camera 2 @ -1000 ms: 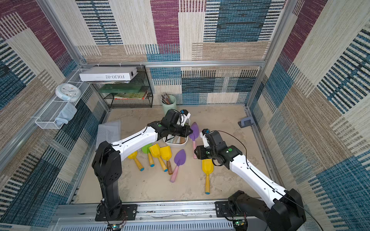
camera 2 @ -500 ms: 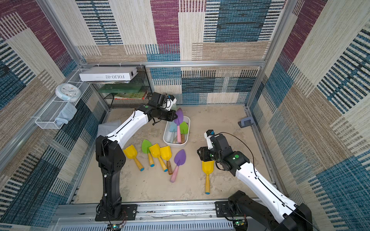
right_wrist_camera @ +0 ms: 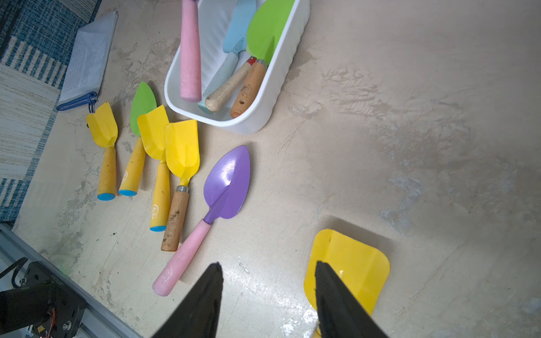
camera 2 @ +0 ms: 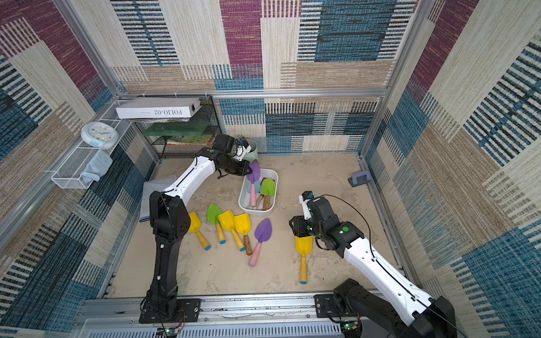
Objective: Put the shovel into the storage box
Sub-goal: Pick up the shovel from the center of the board, then place the shovel in the storage box.
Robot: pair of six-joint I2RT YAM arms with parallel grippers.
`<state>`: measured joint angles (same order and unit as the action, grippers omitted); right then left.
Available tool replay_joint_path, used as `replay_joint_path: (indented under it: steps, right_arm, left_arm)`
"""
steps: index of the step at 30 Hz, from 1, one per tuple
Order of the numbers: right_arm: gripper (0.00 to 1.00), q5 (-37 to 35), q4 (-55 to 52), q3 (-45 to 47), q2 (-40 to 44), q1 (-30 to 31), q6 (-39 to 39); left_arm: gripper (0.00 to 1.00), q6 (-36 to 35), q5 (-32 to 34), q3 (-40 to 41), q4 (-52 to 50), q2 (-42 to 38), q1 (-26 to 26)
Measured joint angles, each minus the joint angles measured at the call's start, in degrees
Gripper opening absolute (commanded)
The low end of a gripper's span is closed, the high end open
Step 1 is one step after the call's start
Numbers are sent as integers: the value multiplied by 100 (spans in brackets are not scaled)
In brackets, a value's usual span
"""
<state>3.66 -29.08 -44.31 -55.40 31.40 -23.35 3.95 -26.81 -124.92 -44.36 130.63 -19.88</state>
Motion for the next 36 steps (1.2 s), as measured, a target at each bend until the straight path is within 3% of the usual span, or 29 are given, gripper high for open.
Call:
replay_joint_path:
  steps: [31,36]
  right_arm:
    - [54,2,28,63,-278,0,2]
    - [54,2,59,94,-310,0,4]
  left_arm:
    - [0,201,-321,-382,133,916,39]
    - [22,186,-310,-551,37,1069,37]
